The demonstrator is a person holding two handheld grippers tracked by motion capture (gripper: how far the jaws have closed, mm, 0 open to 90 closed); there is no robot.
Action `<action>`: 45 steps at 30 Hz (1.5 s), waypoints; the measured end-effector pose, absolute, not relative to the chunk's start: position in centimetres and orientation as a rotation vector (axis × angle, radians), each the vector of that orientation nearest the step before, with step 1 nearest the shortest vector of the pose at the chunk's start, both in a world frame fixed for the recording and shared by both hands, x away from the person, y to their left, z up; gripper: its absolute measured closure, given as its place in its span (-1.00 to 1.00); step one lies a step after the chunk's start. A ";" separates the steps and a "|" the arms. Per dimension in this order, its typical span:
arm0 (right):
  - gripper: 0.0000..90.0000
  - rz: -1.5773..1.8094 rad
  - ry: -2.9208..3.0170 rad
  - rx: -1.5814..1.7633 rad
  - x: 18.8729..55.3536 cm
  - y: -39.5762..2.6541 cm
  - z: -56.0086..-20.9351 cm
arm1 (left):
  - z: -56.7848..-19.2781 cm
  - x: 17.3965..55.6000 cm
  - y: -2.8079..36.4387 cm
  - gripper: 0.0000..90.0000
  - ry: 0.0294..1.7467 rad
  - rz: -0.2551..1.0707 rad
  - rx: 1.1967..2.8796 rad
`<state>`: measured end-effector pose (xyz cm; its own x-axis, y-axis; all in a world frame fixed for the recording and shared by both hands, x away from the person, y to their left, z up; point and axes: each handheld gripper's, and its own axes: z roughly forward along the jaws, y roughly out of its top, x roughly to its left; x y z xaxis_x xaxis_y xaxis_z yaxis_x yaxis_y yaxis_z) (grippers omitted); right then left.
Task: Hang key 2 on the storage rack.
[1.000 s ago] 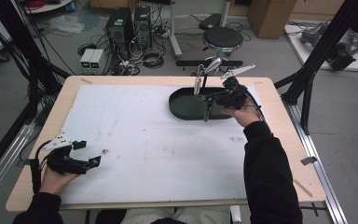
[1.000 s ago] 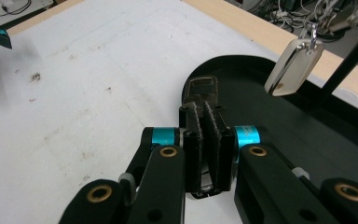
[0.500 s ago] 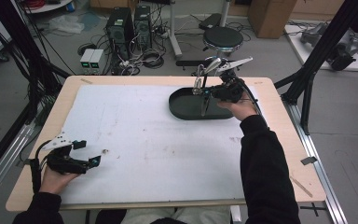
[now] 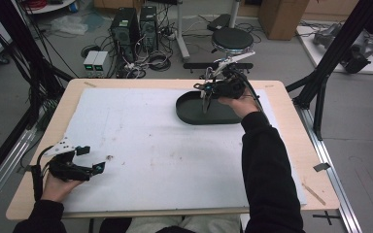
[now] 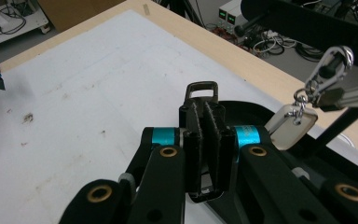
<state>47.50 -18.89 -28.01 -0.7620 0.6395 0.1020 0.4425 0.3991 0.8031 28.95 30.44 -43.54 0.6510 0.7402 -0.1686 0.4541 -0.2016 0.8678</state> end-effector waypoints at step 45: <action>0.92 0.982 2.291 0.940 51.0 -13.4 -29.0 | -43.5 28.9 30.4 -0.94 0.948 0.352 1.840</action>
